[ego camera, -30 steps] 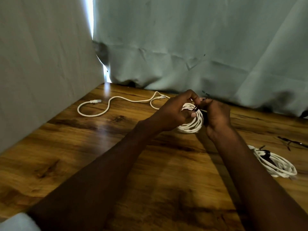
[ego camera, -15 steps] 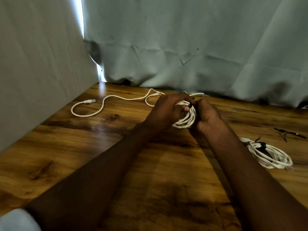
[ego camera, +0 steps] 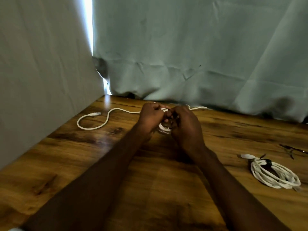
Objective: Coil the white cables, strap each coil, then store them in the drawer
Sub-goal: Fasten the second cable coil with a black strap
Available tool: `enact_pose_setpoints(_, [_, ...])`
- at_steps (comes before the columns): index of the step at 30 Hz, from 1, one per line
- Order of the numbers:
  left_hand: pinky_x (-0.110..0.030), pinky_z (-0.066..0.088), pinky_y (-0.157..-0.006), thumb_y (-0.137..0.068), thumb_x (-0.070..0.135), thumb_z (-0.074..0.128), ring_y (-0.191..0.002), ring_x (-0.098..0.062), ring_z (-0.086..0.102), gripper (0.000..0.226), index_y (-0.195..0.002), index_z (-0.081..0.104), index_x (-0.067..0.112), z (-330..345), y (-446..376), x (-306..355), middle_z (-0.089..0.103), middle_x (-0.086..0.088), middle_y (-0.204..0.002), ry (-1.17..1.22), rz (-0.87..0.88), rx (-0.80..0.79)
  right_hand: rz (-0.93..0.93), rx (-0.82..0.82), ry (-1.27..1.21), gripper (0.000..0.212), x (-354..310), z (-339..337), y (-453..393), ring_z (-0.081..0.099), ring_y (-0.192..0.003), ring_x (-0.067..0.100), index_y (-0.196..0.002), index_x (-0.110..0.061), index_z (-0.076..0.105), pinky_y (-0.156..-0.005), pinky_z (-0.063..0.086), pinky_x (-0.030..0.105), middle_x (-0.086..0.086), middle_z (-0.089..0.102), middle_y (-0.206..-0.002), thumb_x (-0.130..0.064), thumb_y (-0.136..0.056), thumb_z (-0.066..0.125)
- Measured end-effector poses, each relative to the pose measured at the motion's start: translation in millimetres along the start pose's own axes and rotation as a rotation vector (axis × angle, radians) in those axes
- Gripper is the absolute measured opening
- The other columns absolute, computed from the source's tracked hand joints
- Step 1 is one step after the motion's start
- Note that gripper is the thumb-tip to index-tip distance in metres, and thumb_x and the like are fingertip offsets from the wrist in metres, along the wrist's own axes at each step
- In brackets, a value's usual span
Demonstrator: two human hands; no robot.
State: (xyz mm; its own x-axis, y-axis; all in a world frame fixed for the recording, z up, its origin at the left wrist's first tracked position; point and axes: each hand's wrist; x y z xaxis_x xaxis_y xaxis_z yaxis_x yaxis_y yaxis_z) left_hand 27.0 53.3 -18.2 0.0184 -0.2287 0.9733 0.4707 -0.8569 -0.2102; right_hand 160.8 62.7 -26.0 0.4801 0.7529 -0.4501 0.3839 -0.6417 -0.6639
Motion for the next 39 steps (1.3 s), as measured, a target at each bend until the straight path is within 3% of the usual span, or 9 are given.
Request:
enact_pose_setpoints(6, [-0.021, 0.049, -0.053, -0.075, -0.009, 0.071, -0.071, -0.028, 0.067, 0.016, -0.082, 0.081, 0.003, -13, -5, 1, 0.075, -0.023, -0.087, 0.173, -0.168, -0.063, 0.084, -0.057, -0.207, 0.049, 0, -9, -4, 0.066, -0.088, 0.014, -0.109, -0.017, 0.077, -0.078, 0.055, 0.029, 0.0, 0.07, -0.104, -0.043, -0.072, 0.058])
enact_pose_setpoints(9, [-0.021, 0.05, -0.052, -0.075, -0.012, 0.072, -0.064, -0.025, 0.065, 0.019, -0.08, 0.081, 0.004, -14, -3, -1, 0.074, -0.018, -0.078, 0.205, -0.161, -0.089, 0.056, -0.012, -0.128, 0.021, 6, -7, -4, 0.069, -0.085, 0.014, -0.104, -0.017, 0.08, -0.075, 0.056, 0.03, -0.004, 0.07, -0.099, -0.023, -0.084, 0.079])
enact_pose_setpoints(13, [-0.019, 0.046, -0.049, -0.082, -0.009, 0.073, -0.058, -0.014, 0.063, 0.014, -0.091, 0.078, 0.0, -10, 3, 0, 0.073, -0.013, -0.074, 0.047, -0.034, -0.151, 0.164, 0.126, -0.305, 0.011, 2, -8, -5, 0.072, -0.081, 0.011, -0.094, -0.014, 0.084, -0.078, 0.056, 0.029, -0.005, 0.078, -0.087, -0.013, -0.083, 0.082])
enact_pose_setpoints(17, [-0.022, 0.041, -0.05, -0.091, -0.008, 0.063, -0.049, -0.01, 0.05, 0.015, -0.093, 0.075, 0.0, -11, 8, 0, 0.069, -0.005, -0.068, -0.226, 0.073, -0.483, 0.482, 0.219, -0.618, 0.005, 1, -17, -9, 0.072, -0.063, 0.008, -0.083, -0.01, 0.081, -0.06, 0.054, 0.022, -0.001, 0.077, -0.071, -0.005, -0.083, 0.081])
enact_pose_setpoints(22, [-0.021, 0.043, -0.052, -0.092, -0.004, 0.066, -0.053, -0.008, 0.051, 0.021, -0.112, 0.073, -0.001, -2, 8, 0, 0.07, -0.009, -0.08, -0.276, 0.125, -0.544, 0.83, 0.3, -0.891, 0.005, 9, -26, -11, 0.062, -0.053, 0.019, -0.086, 0.003, 0.077, -0.061, 0.058, 0.035, 0.012, 0.071, -0.068, -0.001, -0.084, 0.078])
enact_pose_setpoints(27, [-0.017, 0.045, -0.048, -0.088, -0.008, 0.07, -0.05, 0.001, 0.056, 0.022, -0.11, 0.069, -0.007, 1, 8, 0, 0.069, -0.006, -0.075, -0.285, 0.159, -0.473, 0.836, 0.318, -0.954, 0.007, 8, -28, -12, 0.056, -0.048, 0.016, -0.083, 0.005, 0.073, -0.054, 0.053, 0.028, 0.01, 0.066, -0.063, 0.0, -0.085, 0.077])
enact_pose_setpoints(31, [-0.024, 0.047, -0.053, -0.087, -0.001, 0.073, -0.058, -0.001, 0.059, 0.021, -0.107, 0.069, 0.001, 5, 10, -1, 0.071, -0.007, -0.081, -0.327, 0.215, -0.504, 0.869, 0.386, -0.972, 0.003, 12, -23, -12, 0.064, -0.063, 0.029, -0.077, 0.005, 0.076, -0.073, 0.061, 0.052, 0.021, 0.071, -0.073, 0.004, -0.079, 0.078])
enact_pose_setpoints(34, [-0.026, 0.045, -0.056, -0.089, 0.0, 0.071, -0.057, -0.004, 0.059, 0.03, -0.114, 0.058, 0.011, 10, 16, -3, 0.072, -0.009, -0.08, -0.3, 0.2, -0.507, 0.92, 0.395, -0.997, 0.005, 13, -24, -10, 0.068, -0.065, 0.033, -0.072, 0.003, 0.075, -0.073, 0.058, 0.069, 0.026, 0.074, -0.079, 0.006, -0.072, 0.08])
enact_pose_setpoints(39, [-0.022, 0.048, -0.058, -0.091, -0.008, 0.062, -0.068, -0.015, 0.065, 0.027, -0.115, 0.057, 0.003, 11, 25, 2, 0.071, -0.014, -0.087, -0.188, 0.294, -0.606, 1.092, 0.135, -1.08, 0.03, 24, -33, -12, 0.075, -0.081, 0.042, -0.1, 0.008, 0.074, -0.078, 0.063, 0.056, 0.027, 0.076, -0.095, 0.007, -0.071, 0.066])
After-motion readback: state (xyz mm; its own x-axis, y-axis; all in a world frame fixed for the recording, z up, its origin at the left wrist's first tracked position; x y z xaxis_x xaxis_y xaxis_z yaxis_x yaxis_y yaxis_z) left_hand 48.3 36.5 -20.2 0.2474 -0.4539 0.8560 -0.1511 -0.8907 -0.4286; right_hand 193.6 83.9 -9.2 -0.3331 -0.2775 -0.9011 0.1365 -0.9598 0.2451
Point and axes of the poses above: each hand's wrist, its own y-axis away from the middle knuckle, its own z-axis out of the palm, x = y × z
